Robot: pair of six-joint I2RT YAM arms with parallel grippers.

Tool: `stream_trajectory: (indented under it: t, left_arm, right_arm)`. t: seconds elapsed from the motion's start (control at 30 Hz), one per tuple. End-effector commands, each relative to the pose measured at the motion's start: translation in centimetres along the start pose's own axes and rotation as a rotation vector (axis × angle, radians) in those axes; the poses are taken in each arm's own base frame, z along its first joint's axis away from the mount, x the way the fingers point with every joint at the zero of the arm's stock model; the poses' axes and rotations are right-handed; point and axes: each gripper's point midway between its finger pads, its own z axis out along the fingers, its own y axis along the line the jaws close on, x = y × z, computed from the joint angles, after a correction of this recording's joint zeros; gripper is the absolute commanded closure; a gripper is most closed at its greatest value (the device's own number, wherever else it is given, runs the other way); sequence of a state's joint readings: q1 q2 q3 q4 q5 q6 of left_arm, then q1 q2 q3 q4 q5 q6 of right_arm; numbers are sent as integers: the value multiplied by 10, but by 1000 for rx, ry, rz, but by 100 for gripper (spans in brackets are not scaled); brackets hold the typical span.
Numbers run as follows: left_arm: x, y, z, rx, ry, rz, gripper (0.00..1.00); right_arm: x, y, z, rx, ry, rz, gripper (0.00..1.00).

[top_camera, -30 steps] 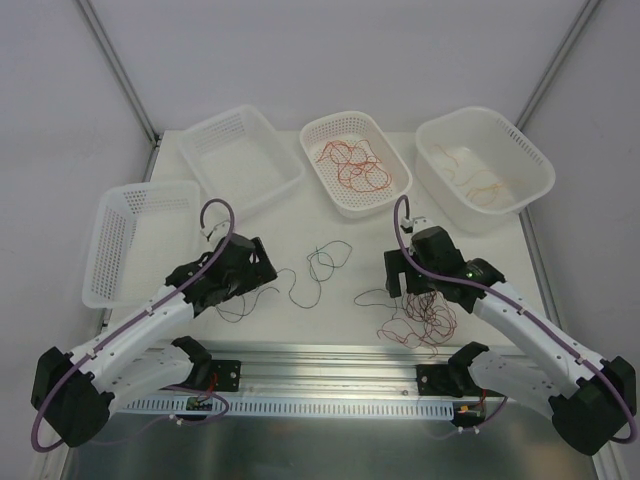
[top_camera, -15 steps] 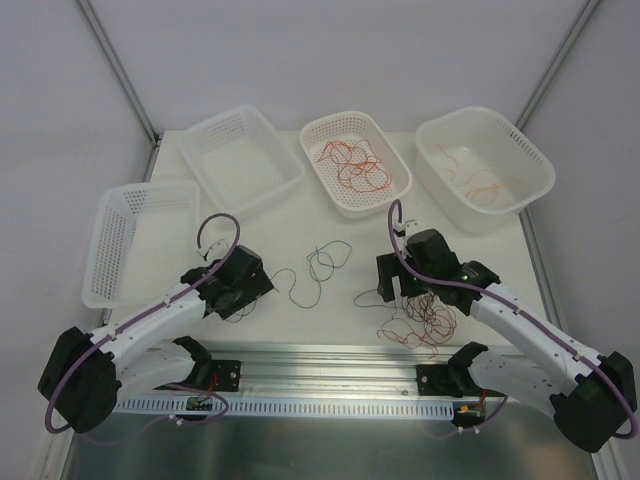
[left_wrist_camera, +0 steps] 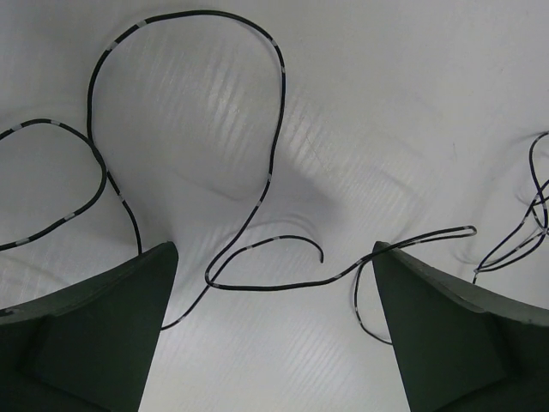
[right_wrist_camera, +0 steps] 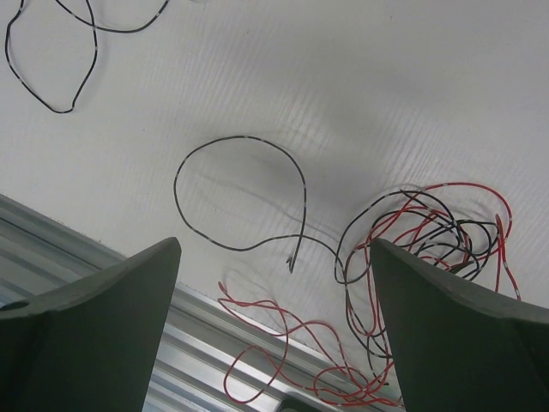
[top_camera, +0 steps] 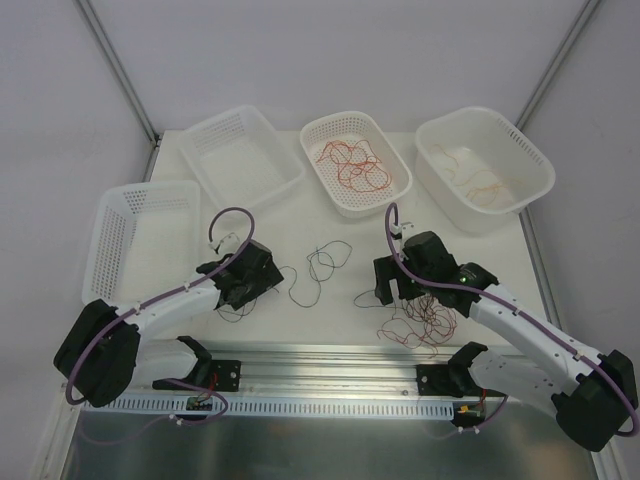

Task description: Untangle the cables

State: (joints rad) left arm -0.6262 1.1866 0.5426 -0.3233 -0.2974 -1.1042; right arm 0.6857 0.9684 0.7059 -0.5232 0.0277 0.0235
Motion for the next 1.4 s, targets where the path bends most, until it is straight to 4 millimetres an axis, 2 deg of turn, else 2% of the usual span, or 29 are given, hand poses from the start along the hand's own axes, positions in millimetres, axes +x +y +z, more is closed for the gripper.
stream_trajectory:
  t: [0.0,0.2,0.23,0.27,0.37,0.47,0.87,1.13,1.23,1.37]
  left_arm:
    - [-1,-1,1,-1,6,-6,1]
    - [-8,-17,-19,52,24,48,1]
    - [-6,-11,-23,23,39,66,1]
    - [-12,-16,-30,32,28,64,1]
    - [-18,-5,-40,-17,2,70,1]
    - [-25,8,-42,-81,-33,71,1]
    - [-27,31,-15,-248,2,57,1]
    - [-21,29,2,-247,58,69,1]
    - [-17,29,7,-247,77,76,4]
    - [-10,32,13,-266,108,88,16]
  right_arm:
    - [-5,5,-3,-23,-27,-10,3]
    - [-3,4,-3,-19,-17,-18,3]
    - [-4,5,-3,-21,-18,-17,3]
    - [-4,5,-3,-24,-17,-20,3]
    - [-4,6,-2,-25,-15,-21,3]
    - [-4,7,0,-25,-12,-22,3]
    - [4,5,-1,-20,5,-39,3]
    - [4,8,2,-28,13,-40,3]
    - [4,7,1,-28,11,-40,3]
    - [6,6,2,-23,14,-42,3]
